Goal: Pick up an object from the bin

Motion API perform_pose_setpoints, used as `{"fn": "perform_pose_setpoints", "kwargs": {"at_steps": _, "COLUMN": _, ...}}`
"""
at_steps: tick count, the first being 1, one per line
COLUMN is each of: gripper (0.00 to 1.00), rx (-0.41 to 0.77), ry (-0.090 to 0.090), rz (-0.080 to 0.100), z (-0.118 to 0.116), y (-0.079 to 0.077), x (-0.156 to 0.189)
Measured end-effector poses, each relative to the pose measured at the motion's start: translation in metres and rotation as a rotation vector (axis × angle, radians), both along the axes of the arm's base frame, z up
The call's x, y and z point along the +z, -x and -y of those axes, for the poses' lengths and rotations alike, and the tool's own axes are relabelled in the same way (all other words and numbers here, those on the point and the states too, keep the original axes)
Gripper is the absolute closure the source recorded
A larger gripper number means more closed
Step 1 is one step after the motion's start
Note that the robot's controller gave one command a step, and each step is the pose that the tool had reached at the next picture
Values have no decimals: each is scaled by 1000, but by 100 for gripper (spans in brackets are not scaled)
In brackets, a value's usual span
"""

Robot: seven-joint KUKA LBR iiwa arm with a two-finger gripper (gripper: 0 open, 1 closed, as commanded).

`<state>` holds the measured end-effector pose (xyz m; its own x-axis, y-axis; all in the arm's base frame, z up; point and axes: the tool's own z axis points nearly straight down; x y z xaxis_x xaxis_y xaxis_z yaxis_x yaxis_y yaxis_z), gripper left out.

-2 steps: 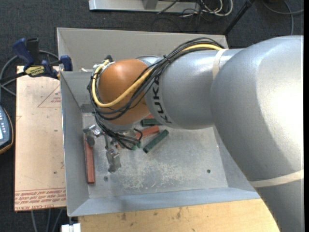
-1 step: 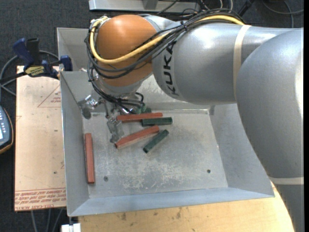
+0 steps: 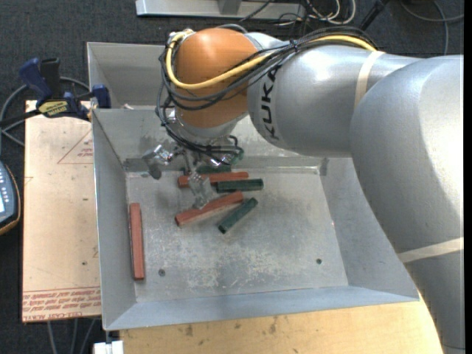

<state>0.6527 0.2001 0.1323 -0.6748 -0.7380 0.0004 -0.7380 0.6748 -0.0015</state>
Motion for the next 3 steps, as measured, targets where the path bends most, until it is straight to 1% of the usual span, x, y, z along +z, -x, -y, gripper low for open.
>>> {"fn": "perform_pose_setpoints", "kwargs": {"at_steps": 1, "gripper": 0, "rx": -94, "ry": -1, "rz": -5, "z": 55, "y": 8, "x": -66}}
{"fn": "perform_pose_setpoints", "kwargs": {"at_steps": 2, "gripper": 0, "rx": 172, "ry": -4, "rz": 0, "z": 28, "y": 24, "x": -62}}
{"fn": "perform_pose_setpoints", "kwargs": {"at_steps": 3, "gripper": 0, "rx": -72, "ry": -4, "rz": 3, "z": 78, "y": 12, "x": -51}}
